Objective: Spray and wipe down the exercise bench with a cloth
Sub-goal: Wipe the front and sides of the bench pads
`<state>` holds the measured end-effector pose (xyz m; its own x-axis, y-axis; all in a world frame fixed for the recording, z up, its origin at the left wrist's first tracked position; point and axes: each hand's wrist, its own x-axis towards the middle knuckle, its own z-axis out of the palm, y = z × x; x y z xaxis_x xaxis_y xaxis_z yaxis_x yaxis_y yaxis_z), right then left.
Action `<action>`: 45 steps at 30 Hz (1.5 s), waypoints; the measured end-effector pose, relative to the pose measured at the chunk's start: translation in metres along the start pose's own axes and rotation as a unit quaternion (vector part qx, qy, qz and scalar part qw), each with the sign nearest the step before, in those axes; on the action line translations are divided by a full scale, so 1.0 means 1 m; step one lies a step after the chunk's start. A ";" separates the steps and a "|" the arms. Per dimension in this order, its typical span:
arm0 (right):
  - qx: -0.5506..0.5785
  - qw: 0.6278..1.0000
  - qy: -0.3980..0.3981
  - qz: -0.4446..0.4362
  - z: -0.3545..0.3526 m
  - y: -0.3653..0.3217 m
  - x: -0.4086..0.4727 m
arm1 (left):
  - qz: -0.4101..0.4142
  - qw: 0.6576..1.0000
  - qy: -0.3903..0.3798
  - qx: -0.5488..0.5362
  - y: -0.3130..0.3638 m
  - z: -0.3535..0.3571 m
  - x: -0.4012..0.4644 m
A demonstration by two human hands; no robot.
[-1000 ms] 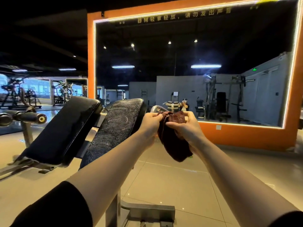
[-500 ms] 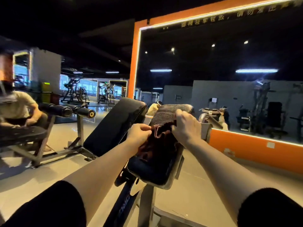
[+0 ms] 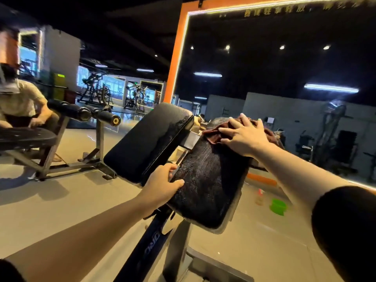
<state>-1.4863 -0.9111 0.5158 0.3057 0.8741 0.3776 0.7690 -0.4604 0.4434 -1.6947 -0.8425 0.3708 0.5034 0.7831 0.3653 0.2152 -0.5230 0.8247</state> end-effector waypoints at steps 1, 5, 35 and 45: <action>0.011 1.000 0.012 0.009 0.001 -0.005 0.002 | -0.002 1.000 0.009 -0.003 -0.003 0.000 -0.001; 0.035 0.981 0.057 -0.183 0.022 -0.089 -0.055 | -0.055 0.995 0.042 -0.073 -0.013 0.000 -0.003; 0.000 0.948 0.047 -0.316 0.032 -0.096 -0.003 | 0.109 0.992 0.031 0.050 -0.026 0.006 -0.016; 0.028 0.983 0.097 -0.152 0.029 -0.053 0.024 | 0.136 0.987 0.042 0.068 -0.025 0.006 -0.020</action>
<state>-1.5032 -0.8608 0.4780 -0.0524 0.9212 0.3855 0.8399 -0.1681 0.5161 -1.7049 -0.8469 0.3403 0.4885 0.6292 0.6045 0.1952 -0.7541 0.6271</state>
